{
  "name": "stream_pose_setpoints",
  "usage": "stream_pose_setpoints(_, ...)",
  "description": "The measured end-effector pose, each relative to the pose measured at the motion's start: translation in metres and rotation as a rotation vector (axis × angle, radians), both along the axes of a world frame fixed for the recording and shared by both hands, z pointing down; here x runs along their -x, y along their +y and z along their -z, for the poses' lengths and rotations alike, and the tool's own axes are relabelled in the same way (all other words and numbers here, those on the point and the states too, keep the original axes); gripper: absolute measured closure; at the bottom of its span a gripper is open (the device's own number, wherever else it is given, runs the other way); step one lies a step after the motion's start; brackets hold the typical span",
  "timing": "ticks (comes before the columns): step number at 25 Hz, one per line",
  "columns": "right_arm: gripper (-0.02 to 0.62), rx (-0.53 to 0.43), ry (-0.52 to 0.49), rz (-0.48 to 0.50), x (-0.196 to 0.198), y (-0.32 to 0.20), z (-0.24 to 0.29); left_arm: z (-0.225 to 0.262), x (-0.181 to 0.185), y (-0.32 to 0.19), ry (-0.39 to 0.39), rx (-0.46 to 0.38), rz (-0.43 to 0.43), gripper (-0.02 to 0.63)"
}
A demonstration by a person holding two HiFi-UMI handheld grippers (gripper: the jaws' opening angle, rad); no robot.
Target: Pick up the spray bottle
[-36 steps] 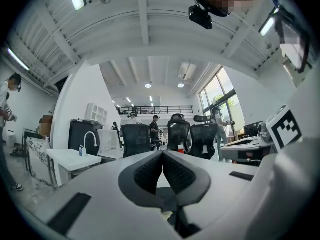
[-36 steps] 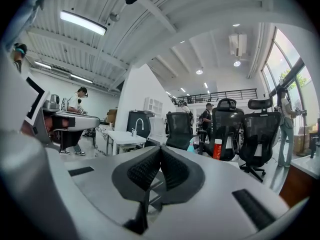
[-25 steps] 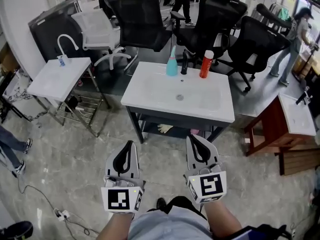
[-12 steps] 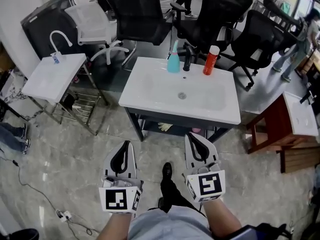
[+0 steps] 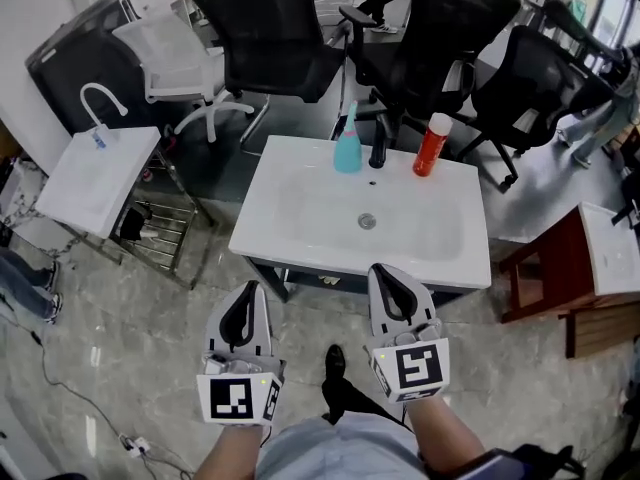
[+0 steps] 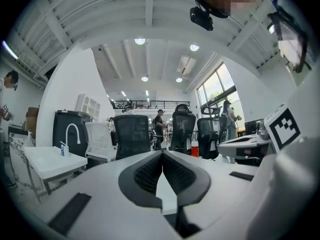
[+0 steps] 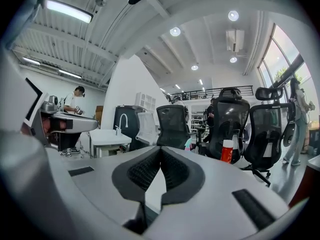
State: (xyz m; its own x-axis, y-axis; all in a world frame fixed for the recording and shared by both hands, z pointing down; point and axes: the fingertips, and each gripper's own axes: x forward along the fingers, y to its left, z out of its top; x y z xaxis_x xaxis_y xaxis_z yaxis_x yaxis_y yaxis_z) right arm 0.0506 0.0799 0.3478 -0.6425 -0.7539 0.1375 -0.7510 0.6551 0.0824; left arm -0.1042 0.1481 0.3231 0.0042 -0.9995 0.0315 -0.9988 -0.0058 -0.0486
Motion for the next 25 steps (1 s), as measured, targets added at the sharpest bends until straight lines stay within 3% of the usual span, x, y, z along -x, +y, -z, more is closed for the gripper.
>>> stream_pose_setpoints(10, 0.58, -0.028, -0.042, -0.004, 0.008, -0.126, 0.019, 0.024, 0.011, -0.118, -0.063, -0.017, 0.003, 0.588)
stream_pose_setpoints(25, 0.58, -0.01, -0.041, -0.039, 0.031, -0.208, 0.003, 0.004, 0.028, -0.203, -0.048, 0.0, -0.045, 0.588)
